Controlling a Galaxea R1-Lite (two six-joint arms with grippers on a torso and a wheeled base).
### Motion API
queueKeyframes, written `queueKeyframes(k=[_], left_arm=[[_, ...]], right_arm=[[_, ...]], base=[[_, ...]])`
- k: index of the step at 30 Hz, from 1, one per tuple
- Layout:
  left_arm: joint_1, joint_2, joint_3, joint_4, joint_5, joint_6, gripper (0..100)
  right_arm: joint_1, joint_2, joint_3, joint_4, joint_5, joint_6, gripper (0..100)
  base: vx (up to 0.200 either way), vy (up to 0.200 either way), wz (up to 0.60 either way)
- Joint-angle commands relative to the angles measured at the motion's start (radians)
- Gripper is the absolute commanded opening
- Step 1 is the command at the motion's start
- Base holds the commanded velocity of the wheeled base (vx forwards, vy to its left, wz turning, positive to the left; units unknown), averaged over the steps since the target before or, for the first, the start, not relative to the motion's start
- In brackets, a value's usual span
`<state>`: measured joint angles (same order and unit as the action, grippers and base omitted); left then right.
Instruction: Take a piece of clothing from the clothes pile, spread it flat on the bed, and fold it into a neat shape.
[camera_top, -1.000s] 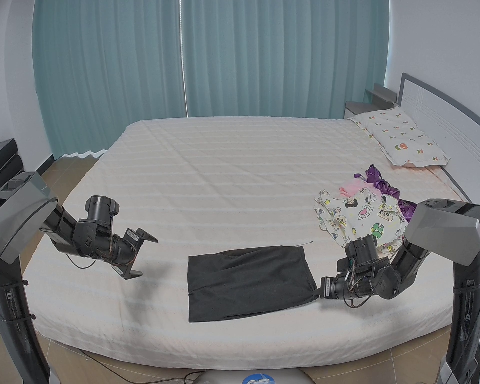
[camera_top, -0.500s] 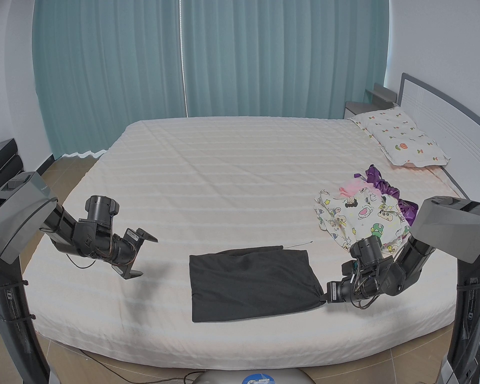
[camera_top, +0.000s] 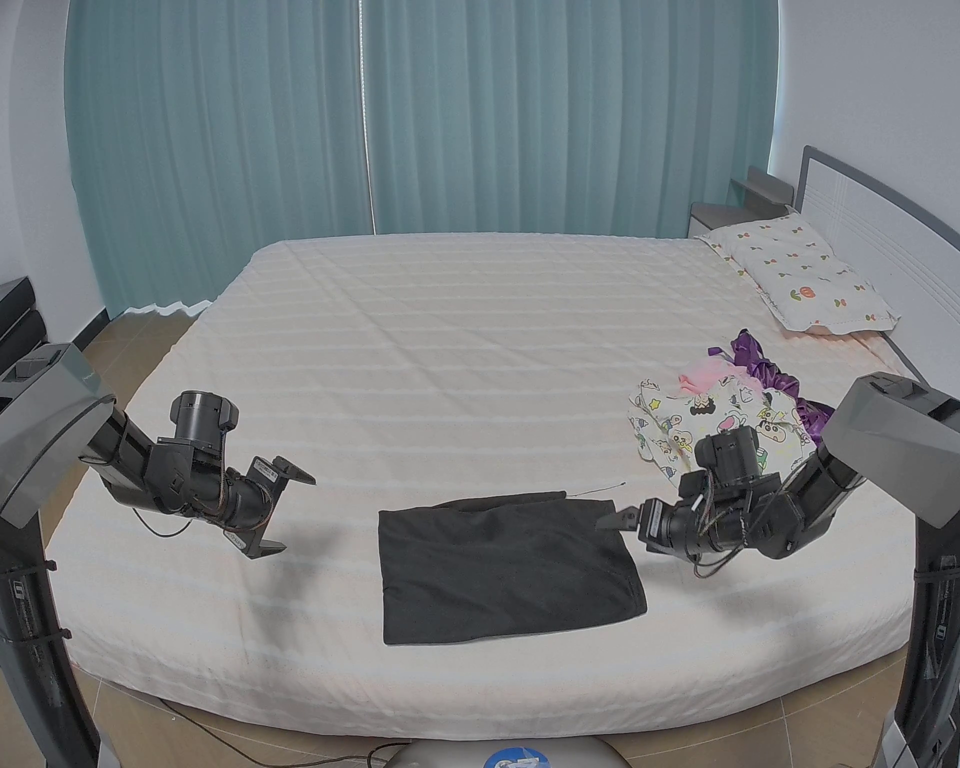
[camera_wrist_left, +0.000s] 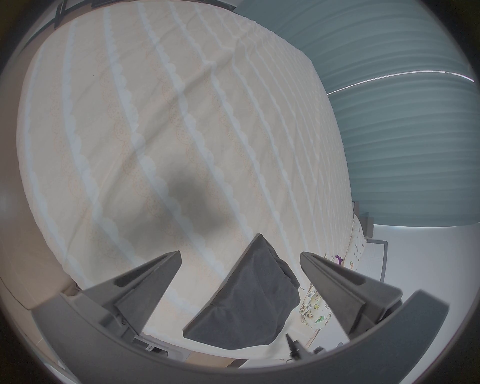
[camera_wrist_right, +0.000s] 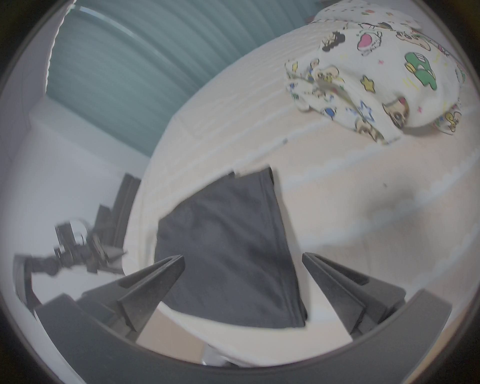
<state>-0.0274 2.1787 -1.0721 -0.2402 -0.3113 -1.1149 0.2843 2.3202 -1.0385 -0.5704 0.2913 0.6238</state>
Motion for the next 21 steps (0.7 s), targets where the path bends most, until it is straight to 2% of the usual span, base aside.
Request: queueKeyframes(k=[1,8,14,21], left_arm=[[0.0,0.001,0.0,-0.001,0.001,0.0,100],[0.0,-0.002,0.0,-0.001,-0.002,-0.014,100],[0.0,0.001,-0.002,-0.002,0.0,-0.011,100],[0.0,0.003,-0.005,-0.001,0.001,-0.014,100]], right_arm=[[0.021,0.183,-0.175,-0.068,-0.109,0.105,100],[0.021,0.197,-0.19,-0.071,-0.129,0.116,100],[0.021,0.212,-0.195,-0.1,-0.132,0.116,100],[0.021,0.222,-0.193,-0.146,-0.133,0.116,100]], base=[[0.0,0.0,0.0],[0.0,0.0,0.0],[0.2,0.0,0.0],[0.0,0.0,0.0]])
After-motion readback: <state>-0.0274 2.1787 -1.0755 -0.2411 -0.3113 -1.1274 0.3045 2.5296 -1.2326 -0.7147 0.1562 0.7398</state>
